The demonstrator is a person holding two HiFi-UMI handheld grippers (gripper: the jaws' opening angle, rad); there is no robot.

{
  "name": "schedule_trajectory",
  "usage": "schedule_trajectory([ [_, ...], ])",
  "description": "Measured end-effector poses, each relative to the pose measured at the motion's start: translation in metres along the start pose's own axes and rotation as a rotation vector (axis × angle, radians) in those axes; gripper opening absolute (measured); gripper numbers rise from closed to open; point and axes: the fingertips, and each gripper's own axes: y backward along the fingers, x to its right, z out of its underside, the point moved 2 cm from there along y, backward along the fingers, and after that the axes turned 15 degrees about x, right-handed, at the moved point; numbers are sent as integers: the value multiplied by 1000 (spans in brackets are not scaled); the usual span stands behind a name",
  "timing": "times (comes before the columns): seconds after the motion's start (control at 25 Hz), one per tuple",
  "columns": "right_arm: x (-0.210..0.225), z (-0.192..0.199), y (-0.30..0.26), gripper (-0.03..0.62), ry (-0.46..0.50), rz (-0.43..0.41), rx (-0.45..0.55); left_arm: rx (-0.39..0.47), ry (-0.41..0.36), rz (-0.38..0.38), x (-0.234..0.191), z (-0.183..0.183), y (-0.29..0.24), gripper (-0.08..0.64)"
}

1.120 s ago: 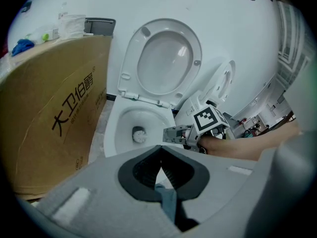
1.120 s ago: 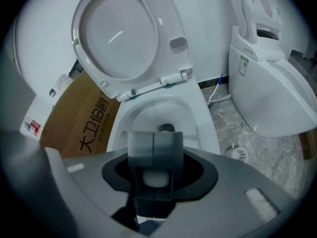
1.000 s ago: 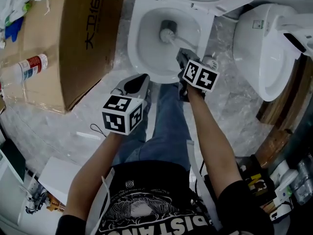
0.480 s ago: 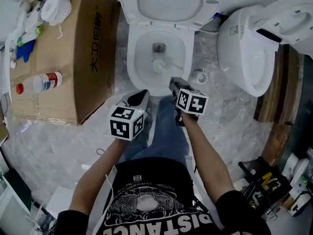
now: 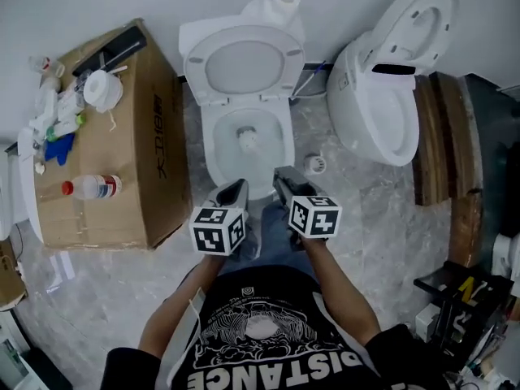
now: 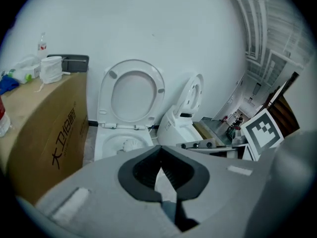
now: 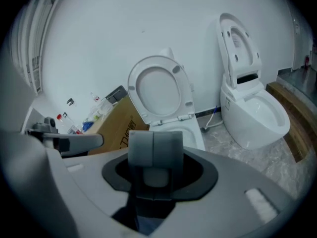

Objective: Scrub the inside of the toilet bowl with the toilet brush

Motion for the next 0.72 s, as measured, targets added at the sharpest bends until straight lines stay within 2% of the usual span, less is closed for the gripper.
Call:
schedule_trajectory([
  [0.4, -51, -78, 56, 166, 55, -69, 207, 102, -122, 42, 43, -54, 21, -8],
  [0.72, -64, -88, 68, 166, 85, -86, 246, 123, -154, 48, 52, -64, 28, -8],
])
